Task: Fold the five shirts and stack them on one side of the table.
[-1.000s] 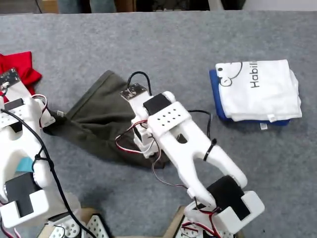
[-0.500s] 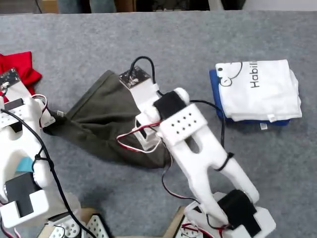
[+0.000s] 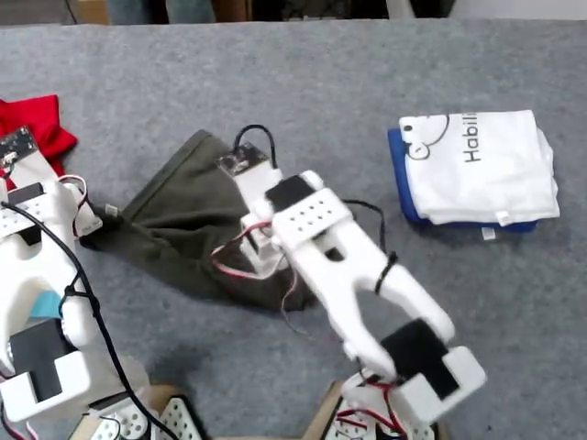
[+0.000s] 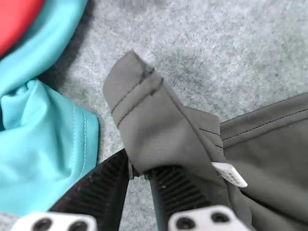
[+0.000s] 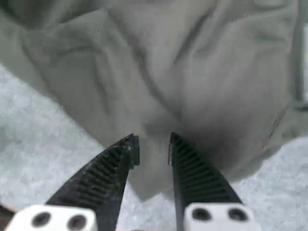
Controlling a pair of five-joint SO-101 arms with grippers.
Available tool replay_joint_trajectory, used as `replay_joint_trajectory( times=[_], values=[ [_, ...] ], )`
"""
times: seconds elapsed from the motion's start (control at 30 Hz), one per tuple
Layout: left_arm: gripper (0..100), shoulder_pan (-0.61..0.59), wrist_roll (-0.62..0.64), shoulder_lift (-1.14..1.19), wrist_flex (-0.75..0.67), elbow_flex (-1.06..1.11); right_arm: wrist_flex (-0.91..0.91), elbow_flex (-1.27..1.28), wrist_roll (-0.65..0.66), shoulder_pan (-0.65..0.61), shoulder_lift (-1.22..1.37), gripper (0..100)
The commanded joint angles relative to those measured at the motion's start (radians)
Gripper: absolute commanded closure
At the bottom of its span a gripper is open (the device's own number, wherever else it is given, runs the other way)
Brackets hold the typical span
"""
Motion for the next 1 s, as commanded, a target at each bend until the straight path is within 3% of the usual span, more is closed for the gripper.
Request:
replay_joint_trajectory(
  times=[0.0, 0.13, 0.23, 0.57, 0.97],
  values=[
    [97, -0.002, -0.006, -0.008, -0.009, 0.002, -0.021, 0.001, 0.057, 0.123, 0.025, 88.8],
    [97, -0.002, -0.006, -0.008, -0.009, 0.001, -0.015, 0.005, 0.138, 0.262, 0.031, 88.8],
    [97, -0.002, -0.006, -0.008, -0.009, -0.001, 0.015, 0.002, 0.166, 0.287, 0.033, 88.8],
    [97, -0.002, -0.006, -0.008, -0.011, 0.001, 0.115, 0.001, 0.094, 0.06, -0.007, 88.9],
    [97, -0.002, -0.006, -0.008, -0.009, -0.001, 0.141, 0.019, 0.091, 0.04, -0.34, 88.9]
  ],
)
